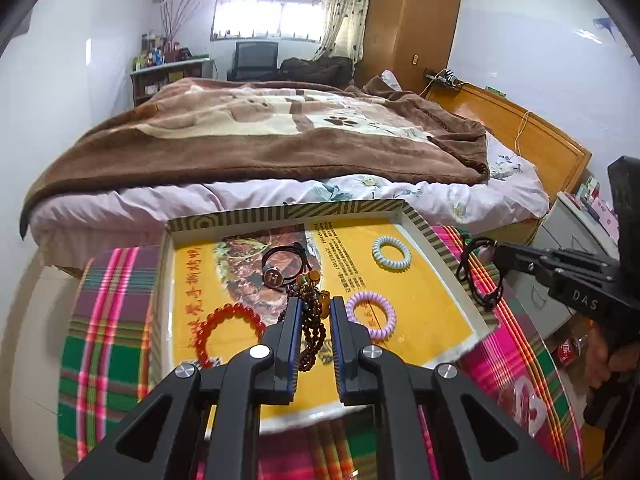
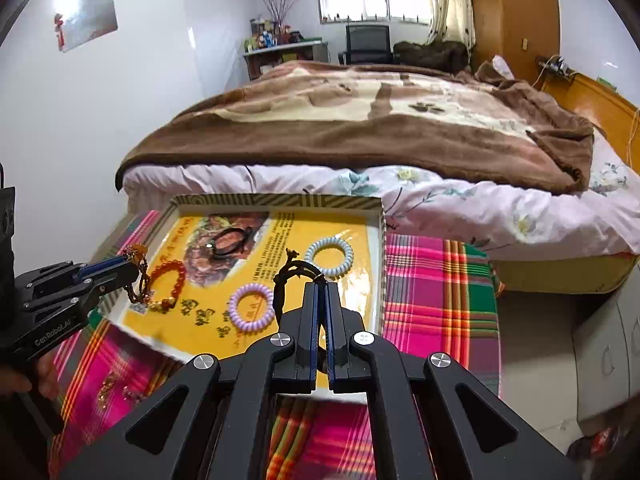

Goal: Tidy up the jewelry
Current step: 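Carry the dark beads and black cord bracelet over the yellow tray, then open both tools to drop the bracelets into the tray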

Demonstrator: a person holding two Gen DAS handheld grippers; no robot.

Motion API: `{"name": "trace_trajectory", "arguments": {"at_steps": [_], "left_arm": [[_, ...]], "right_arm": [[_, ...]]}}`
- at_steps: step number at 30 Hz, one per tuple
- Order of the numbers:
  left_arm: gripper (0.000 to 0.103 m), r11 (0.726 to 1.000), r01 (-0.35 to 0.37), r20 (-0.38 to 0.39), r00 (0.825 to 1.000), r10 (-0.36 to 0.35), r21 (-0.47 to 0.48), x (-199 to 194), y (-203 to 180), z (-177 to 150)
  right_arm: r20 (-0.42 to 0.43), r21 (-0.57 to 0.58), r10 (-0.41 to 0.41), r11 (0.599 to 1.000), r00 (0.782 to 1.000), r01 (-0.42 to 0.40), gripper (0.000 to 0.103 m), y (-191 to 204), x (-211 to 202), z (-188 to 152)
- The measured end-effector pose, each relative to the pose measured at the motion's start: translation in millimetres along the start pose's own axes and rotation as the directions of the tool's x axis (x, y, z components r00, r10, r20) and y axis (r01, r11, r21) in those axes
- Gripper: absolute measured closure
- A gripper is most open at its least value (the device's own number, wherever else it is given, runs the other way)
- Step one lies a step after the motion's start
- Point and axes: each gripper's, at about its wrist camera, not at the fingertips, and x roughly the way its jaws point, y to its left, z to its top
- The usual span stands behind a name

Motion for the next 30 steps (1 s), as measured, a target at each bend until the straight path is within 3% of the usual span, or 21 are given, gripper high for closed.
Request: {"name": "trace_trajectory", "arguments": {"at_steps": [12,30], "left_arm": [[0.089,1.0,-0.016,-0.093,0.996,0.017,0.018,58,2,0],[0.089,0.998,-0.047,-0.165,0.985,0.053,0.04,94,-3,-9]], "right_arm": [[-0.15,0.052,0.05,0.998,0.987,-0.043,0.1,-15,63,-4],[-0.192,-0.044,-0.032,0.999,0.981,0.024,0.1,-8,86,-5]]}}
